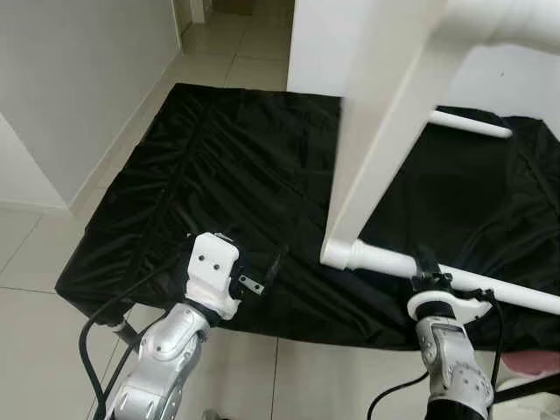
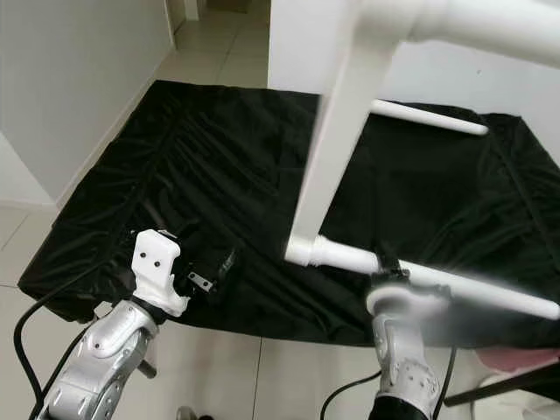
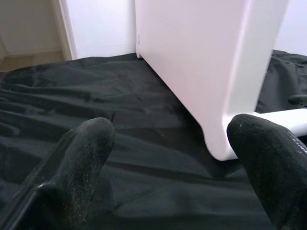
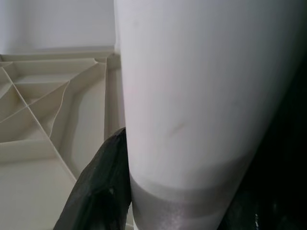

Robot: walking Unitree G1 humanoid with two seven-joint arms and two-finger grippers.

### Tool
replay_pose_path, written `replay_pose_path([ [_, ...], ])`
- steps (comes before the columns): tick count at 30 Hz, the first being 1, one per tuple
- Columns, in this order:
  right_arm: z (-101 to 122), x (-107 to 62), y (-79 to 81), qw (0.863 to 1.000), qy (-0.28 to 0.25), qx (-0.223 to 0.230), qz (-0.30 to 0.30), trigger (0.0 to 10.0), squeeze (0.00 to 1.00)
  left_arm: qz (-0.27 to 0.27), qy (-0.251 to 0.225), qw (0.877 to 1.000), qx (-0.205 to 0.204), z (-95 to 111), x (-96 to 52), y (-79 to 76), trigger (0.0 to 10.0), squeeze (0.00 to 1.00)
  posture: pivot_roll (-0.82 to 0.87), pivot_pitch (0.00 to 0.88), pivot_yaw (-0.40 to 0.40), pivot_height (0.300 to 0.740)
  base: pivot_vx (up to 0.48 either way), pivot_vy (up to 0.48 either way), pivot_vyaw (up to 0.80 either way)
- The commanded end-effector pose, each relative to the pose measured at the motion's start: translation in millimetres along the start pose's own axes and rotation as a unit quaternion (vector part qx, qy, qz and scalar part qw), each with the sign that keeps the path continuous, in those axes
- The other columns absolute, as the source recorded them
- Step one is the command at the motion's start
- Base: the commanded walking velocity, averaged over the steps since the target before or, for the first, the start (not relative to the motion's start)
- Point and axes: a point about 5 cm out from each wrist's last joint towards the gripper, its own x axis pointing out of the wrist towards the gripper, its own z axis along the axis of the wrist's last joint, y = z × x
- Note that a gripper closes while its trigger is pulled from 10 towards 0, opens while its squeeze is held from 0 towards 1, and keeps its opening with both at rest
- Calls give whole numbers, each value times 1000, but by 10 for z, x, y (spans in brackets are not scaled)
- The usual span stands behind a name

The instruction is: Building children table

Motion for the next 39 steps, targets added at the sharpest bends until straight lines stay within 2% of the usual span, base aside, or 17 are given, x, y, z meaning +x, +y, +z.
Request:
replay_pose_path([
  [1,-250,-39,-65,999,33,38,-3,10000,0,-29,8,1000,-3,-20,-14,-47,10000,0,-22,100,-4,740,0,0,0],
  [4,-251,-33,-61,998,38,41,1,10000,0,-30,9,1000,-2,-23,-17,-48,10000,0,-22,100,-4,740,0,0,0],
  [5,-242,-39,-64,999,39,37,4,10000,71,-29,10,1000,-3,-26,-20,-50,10000,0,-22,103,-7,740,0,0,0],
  [6,-242,-39,-64,999,39,37,4,10000,71,-29,10,1000,-3,-26,-20,-50,10000,0,-22,103,-7,740,0,0,0],
  [7,-245,-64,-62,998,45,36,9,10000,961,-28,11,1000,-3,-29,-22,-50,10000,0,-22,104,-9,740,0,0,0],
  [8,-248,-112,-44,998,52,27,19,10000,1000,-27,12,1000,-3,-32,-27,-49,10000,0,-21,107,-12,740,0,0,0],
  [13,-221,-276,-50,998,64,2,29,10000,1000,-23,14,1000,-4,-36,-45,-41,10000,0,-22,114,-14,740,0,0,0],
  [18,-96,-451,-140,998,54,6,15,10000,1000,-22,17,1000,-3,-40,-61,-32,10000,0,-25,121,-8,740,0,0,0],
  [19,-45,-536,-151,998,57,8,25,10000,824,-23,17,1000,-3,-39,-64,-27,10000,0,-28,123,-4,740,0,0,0],
  [20,-16,-594,-153,998,61,9,32,10000,184,-23,18,1000,-3,-39,-67,-23,10000,0,-28,123,-4,740,0,0,0],
  [21,-16,-594,-153,998,61,9,32,10000,184,-23,18,1000,-3,-39,-67,-23,10000,0,-28,123,-4,740,0,0,0],
  [22,25,-695,-185,997,69,1,34,10000,0,-25,20,999,-2,-42,-69,-21,10000,0,-36,129,6,740,0,0,0],
  [24,66,-787,-224,997,72,-10,33,10000,0,-27,22,999,-2,-47,-71,-15,10000,0,-41,135,15,740,0,0,0],
  [25,162,-966,-313,997,67,-19,26,10000,0,-34,25,999,-2,-49,-74,-7,10000,0,-44,138,22,740,0,0,0],
  [33,302,-1184,-454,999,27,-31,-3,10000,0,-42,29,999,-2,-53,-80,14,10000,0,-57,150,45,740,0,0,0],
  [35,389,-1328,-564,1000,2,-24,-16,10000,0,-46,31,998,-2,-53,-73,14,10000,0,-63,154,55,740,0,0,0],
  [39,375,-1399,-549,999,20,-37,9,10000,0,-51,32,998,-1,-54,-70,18,10000,0,-66,155,59,740,0,0,0],
])
